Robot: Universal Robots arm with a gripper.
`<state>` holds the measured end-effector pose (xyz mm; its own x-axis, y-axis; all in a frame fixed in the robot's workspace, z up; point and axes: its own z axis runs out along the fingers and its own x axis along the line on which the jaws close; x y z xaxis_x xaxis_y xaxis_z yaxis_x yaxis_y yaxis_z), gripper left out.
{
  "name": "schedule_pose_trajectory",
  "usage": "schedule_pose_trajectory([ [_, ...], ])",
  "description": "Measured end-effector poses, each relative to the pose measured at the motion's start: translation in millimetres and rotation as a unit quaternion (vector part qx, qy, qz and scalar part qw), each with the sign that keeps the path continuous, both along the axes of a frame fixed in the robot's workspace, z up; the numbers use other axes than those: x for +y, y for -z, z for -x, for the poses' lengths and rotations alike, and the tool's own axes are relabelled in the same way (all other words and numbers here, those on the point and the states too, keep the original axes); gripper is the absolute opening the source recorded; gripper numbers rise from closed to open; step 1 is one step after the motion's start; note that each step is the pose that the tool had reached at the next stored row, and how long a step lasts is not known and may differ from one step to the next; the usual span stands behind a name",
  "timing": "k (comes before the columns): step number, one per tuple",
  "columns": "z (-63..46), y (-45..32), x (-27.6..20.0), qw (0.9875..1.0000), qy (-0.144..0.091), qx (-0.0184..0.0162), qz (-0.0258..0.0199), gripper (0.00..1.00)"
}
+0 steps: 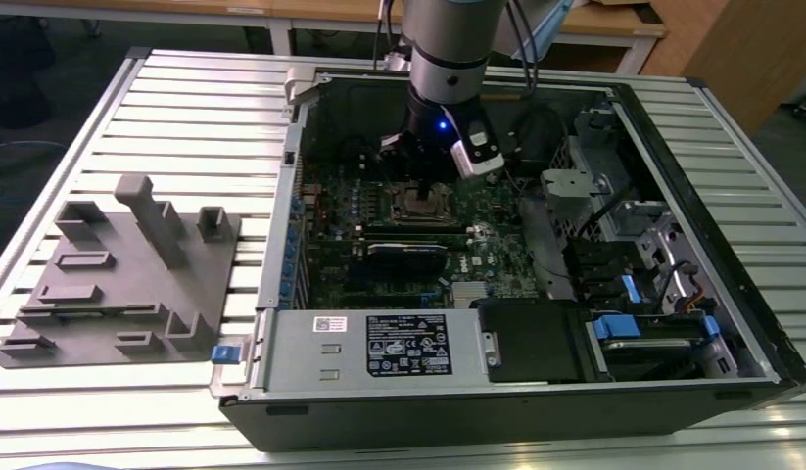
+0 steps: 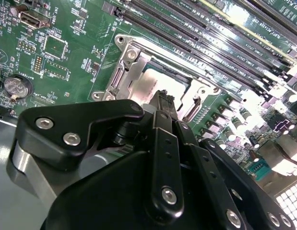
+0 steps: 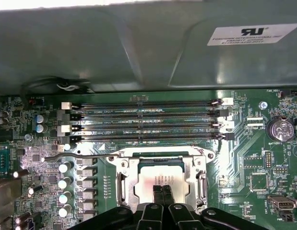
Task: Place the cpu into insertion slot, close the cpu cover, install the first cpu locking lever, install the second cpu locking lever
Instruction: 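Install the first cpu locking lever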
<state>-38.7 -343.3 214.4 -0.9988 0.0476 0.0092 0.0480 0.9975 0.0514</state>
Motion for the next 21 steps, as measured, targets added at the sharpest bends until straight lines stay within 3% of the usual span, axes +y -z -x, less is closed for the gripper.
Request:
schedule_pose_trajectory([
  [11,0.0,-8.5,0.0,1.0000,0.000,0.0000,0.0000,0.11],
  [21,0.0,-9.7,0.0,1.0000,0.000,0.0001,0.0002,0.11],
])
